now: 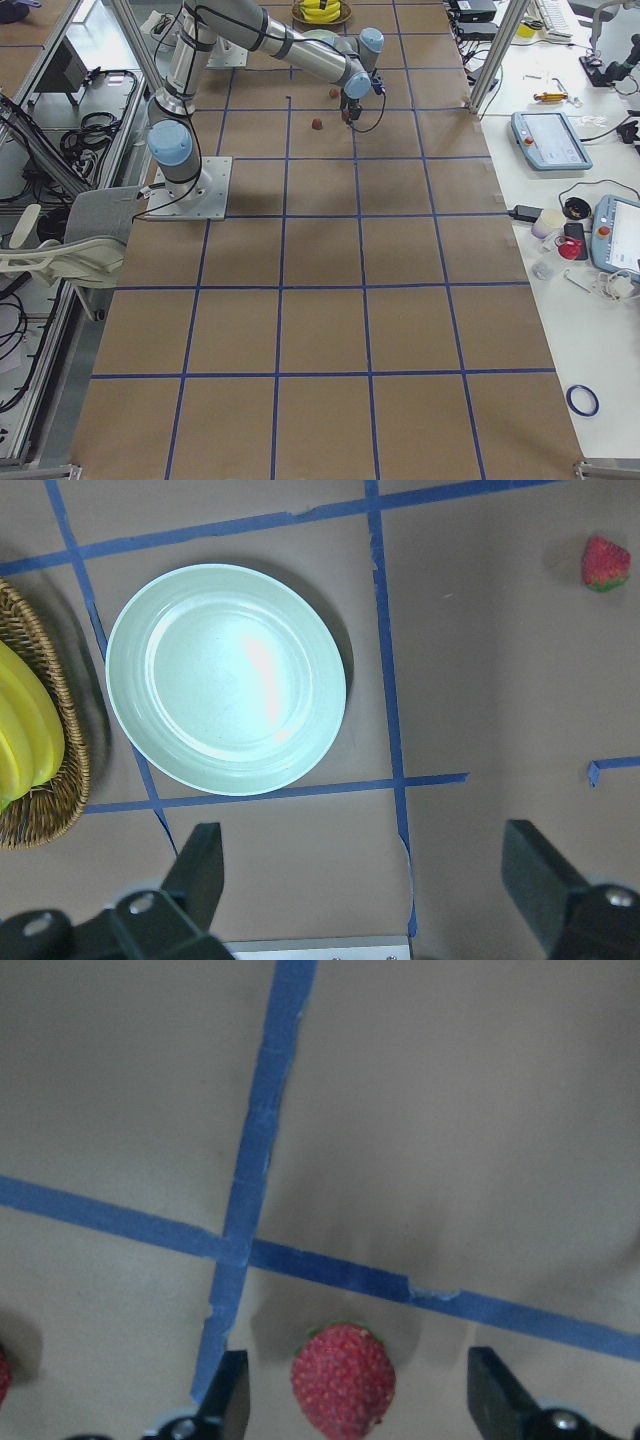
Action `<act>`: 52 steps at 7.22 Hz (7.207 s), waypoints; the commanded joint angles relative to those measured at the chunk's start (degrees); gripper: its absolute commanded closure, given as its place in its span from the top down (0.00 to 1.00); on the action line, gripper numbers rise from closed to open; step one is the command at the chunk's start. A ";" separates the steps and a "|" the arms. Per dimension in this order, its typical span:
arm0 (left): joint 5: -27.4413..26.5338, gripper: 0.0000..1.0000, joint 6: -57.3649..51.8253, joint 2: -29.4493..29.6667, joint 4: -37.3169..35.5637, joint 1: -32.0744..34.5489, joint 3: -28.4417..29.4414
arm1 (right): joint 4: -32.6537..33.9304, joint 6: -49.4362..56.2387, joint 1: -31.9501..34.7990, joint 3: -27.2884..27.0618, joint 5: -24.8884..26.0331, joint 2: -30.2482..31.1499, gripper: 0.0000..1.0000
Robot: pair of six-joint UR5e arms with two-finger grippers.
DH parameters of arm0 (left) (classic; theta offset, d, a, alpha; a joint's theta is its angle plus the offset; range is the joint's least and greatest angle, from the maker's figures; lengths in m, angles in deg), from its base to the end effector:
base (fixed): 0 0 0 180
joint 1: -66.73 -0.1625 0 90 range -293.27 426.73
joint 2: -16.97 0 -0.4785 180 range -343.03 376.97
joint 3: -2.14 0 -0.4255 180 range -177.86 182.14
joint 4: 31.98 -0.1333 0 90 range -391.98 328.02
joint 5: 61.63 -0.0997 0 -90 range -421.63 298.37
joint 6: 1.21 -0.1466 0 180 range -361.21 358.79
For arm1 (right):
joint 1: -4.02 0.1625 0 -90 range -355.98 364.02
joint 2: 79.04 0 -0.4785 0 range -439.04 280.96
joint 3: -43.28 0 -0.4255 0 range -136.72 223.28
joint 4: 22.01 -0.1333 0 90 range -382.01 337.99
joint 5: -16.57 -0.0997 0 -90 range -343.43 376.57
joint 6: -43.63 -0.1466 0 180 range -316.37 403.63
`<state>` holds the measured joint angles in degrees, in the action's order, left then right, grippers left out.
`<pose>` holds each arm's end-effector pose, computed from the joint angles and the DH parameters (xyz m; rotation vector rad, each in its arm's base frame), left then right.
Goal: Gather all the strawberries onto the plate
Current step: 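Move the right gripper back over the next red strawberry, then grasp the red strawberry with the right gripper and lift, then set the strawberry down beside the first one and open the right gripper, then move the right gripper over the green-topped strawberry nearest the robot, then grasp the green-topped strawberry with the right gripper and lift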
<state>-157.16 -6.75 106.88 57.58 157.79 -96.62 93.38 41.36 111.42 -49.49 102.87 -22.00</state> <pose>-0.1284 -0.4954 0.4182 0.1857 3.0371 0.2245 0.3388 -0.6039 0.1537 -0.3985 3.0694 0.2930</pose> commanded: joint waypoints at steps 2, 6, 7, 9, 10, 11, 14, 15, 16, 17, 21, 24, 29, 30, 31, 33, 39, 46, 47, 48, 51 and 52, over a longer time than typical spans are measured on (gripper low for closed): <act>0.00 1.00 0.09 0.00 0.09 0.00 -0.29 | -0.17 -0.27 -0.09 -0.04 -0.16 0.01 0.13; 0.00 1.00 0.09 -0.09 0.00 0.00 -0.29 | -0.17 -0.88 -0.09 1.28 0.80 1.75 0.00; 0.00 1.00 0.00 -0.09 0.00 0.00 -0.29 | -0.43 -1.15 -0.09 1.89 0.81 3.85 0.00; 0.26 1.00 0.09 -0.09 -0.18 0.00 -0.20 | -1.92 -4.91 0.61 1.98 -0.07 6.50 0.00; 0.44 1.00 0.09 0.09 -0.09 0.00 -0.29 | -1.75 -6.06 2.44 1.90 -0.16 6.51 0.00; 0.35 1.00 0.09 0.09 -0.09 -0.18 -0.20 | -1.66 -7.12 4.55 1.72 -0.16 5.99 0.00; 0.00 1.00 0.18 -0.08 -0.09 -0.18 -0.11 | -1.40 -6.78 7.47 1.19 -3.73 2.92 0.00; 0.09 1.00 0.09 -0.09 -0.09 -0.18 -0.29 | -1.31 -5.65 7.56 1.19 -4.89 2.21 0.00; 0.00 1.00 0.09 -0.09 0.00 -0.18 -0.29 | -1.14 -4.77 7.56 1.19 -4.91 1.33 0.00; 0.00 1.00 0.09 -0.09 0.00 -0.18 -0.29 | -1.05 -4.32 7.56 1.11 -4.82 0.80 0.00; 0.00 1.00 0.09 -0.09 0.00 -0.18 -0.29 | -1.05 -3.53 7.56 0.93 -4.73 0.09 0.52; 0.00 1.00 0.09 0.00 0.26 -0.18 -0.38 | -1.13 -4.14 7.47 1.11 -4.82 0.80 1.00; -0.09 1.00 0.09 0.09 0.26 0.00 -0.38 | -14.05 -2.92 5.63 0.76 2.21 9.76 1.00; -0.09 1.00 0.18 0.44 0.35 0.09 -0.46 | -17.19 0.05 3.63 0.32 2.65 9.94 1.00; -0.09 1.00 0.09 0.44 0.26 0.09 -0.64 | -18.18 4.34 1.95 -1.42 2.74 10.29 1.00; 0.00 1.00 0.18 0.44 0.18 0.17 -1.87 | -17.05 6.67 1.32 -6.61 5.54 10.64 1.00; 0.00 1.00 0.18 0.71 0.18 0.97 -2.05 | -6.07 6.67 1.41 -9.87 2.48 7.31 1.00; 0.00 1.00 0.18 0.79 0.18 1.05 -2.75 | -5.88 6.67 1.41 -11.73 2.74 7.65 0.37; 0.00 1.00 0.18 0.79 0.18 1.05 -2.75 | -5.88 6.67 1.41 -11.73 2.83 7.65 0.03; 0.00 1.00 0.18 0.79 0.18 1.05 -2.75 | -5.88 6.58 1.41 -11.90 2.92 7.65 0.00; 0.00 1.00 -0.17 0.71 -0.09 1.05 -2.40 | -6.05 6.40 1.41 -10.07 3.70 8.00 0.00; 0.00 1.00 0.09 0.62 -0.09 0.97 -2.66 | -6.23 5.97 1.41 -8.14 3.62 8.79 0.00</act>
<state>-157.16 -6.75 107.57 57.56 158.83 -99.21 87.35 47.57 112.83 -59.52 106.25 -13.87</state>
